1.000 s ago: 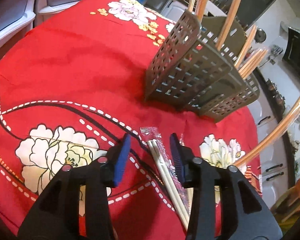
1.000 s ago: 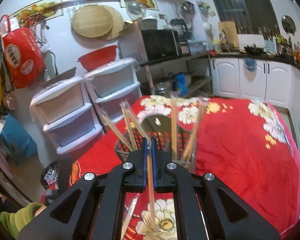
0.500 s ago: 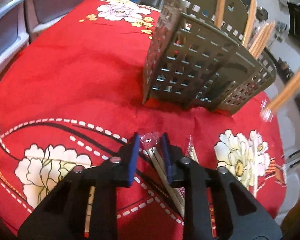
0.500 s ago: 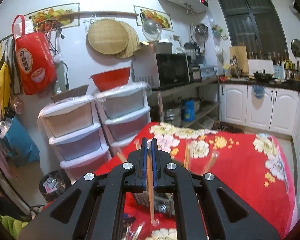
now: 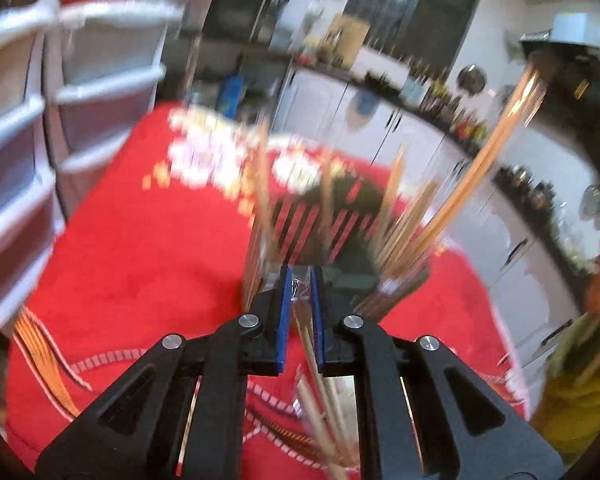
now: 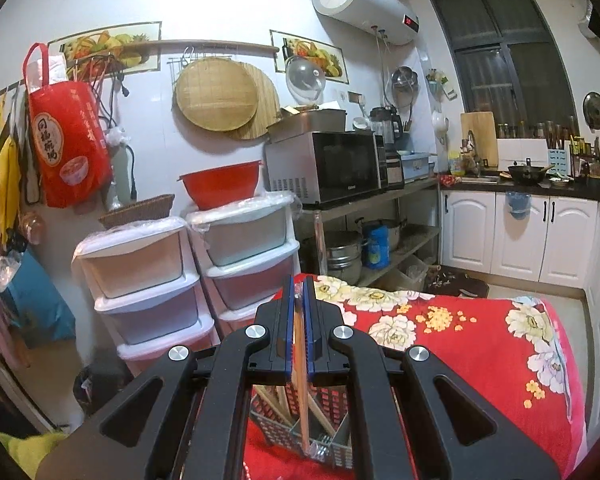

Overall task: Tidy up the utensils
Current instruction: 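Lift both held chopstick pairs and carry them above the grey caddy, then lower the left gripper's pair into a caddy slot while the right gripper lowers its pair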

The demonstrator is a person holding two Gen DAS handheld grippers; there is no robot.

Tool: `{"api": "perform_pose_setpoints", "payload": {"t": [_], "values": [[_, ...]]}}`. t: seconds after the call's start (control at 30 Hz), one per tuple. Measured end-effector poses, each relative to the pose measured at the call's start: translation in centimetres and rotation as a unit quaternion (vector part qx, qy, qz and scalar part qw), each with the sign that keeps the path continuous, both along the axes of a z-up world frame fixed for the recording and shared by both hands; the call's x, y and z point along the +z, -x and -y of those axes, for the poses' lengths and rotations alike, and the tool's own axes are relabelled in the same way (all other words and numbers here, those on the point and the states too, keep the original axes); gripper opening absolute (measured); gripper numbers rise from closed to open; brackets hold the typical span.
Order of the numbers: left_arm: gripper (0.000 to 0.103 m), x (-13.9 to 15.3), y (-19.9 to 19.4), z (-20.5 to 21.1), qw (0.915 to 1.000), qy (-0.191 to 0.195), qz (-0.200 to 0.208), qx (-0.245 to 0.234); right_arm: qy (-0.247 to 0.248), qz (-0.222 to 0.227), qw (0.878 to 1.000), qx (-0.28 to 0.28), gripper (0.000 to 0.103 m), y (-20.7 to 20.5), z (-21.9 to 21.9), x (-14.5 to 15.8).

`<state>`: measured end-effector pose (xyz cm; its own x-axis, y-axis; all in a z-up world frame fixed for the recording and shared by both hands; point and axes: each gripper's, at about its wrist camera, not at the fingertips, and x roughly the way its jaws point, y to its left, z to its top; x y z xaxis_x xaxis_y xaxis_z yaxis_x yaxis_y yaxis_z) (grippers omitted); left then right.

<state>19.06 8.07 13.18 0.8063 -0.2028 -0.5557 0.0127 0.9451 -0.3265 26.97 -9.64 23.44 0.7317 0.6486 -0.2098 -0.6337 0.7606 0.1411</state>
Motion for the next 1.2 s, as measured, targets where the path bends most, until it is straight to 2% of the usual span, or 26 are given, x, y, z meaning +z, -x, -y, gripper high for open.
{"api": "perform_pose_setpoints", "payload": {"t": [0.1,0.27,0.63,0.9,1.2], "values": [[0.004,3.7,-0.1,-0.3,0.999,-0.013,0.041,0.009,-0.006,0.006,1.0,-0.004,0.004,-0.3,0.1,0.6],[0.001,8.2,-1.2,-0.4,0.9943,-0.036,0.096,0.029,-0.019,0.016,1.0,-0.01,0.004,-0.8,0.4,1.6],[0.0,14.0,-3.2,0.5,0.9853,-0.041,0.163,0.029,-0.022,0.02,0.999,-0.015,0.004,-2.7,0.2,2.1],[0.0,14.7,-5.2,1.5,0.984,-0.045,0.172,0.016,-0.017,0.004,1.0,-0.013,0.004,-4.8,-0.5,0.9],[0.0,10.8,-7.3,1.3,0.9891,-0.04,0.141,0.012,-0.01,-0.033,0.999,-0.006,0.005,-6.7,-1.7,-2.0]]}}
